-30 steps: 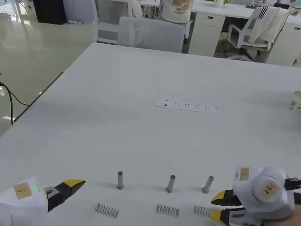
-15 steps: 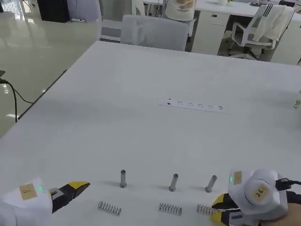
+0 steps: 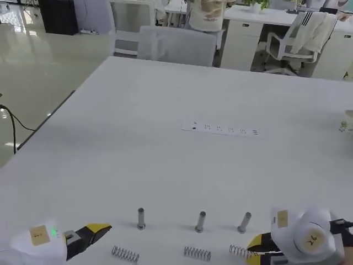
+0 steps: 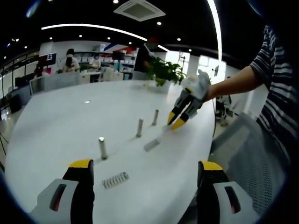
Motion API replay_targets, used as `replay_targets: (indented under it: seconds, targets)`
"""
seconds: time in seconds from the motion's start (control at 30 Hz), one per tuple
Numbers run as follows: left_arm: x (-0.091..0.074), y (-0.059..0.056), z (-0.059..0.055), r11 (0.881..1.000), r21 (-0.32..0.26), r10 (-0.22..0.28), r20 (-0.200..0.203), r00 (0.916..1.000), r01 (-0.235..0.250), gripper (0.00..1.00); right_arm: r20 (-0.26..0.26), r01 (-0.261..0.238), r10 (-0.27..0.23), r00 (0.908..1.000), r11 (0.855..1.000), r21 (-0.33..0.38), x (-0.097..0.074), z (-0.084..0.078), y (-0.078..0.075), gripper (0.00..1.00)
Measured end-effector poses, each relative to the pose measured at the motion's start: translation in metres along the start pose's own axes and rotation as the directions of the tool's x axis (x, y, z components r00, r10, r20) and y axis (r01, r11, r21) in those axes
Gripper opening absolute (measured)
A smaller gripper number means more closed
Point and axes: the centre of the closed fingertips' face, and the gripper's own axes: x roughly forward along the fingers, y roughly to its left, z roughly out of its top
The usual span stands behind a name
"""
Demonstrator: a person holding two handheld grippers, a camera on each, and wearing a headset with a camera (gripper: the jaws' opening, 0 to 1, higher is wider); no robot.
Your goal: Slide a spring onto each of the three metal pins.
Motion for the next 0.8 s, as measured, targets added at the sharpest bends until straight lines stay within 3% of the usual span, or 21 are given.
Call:
replay_targets:
  seconds: [0.47, 0.8]
  targets:
    - [0.022, -0.016, 0.02, 0.995, 0.025, -0.1, 0.023, 0.9947, 0.099, 0.78, 0.068, -0.022, 0.027, 0.9973, 0.997, -0.072, -0.032, 0.034, 0.012, 0.08]
    - [0.042, -0.032, 0.027, 0.983, 0.05, -0.18, 0.023, 0.9835, 0.178, 0.69, 0.089, -0.046, 0.056, 0.9945, 0.992, -0.115, -0.038, 0.053, 0.03, 0.08]
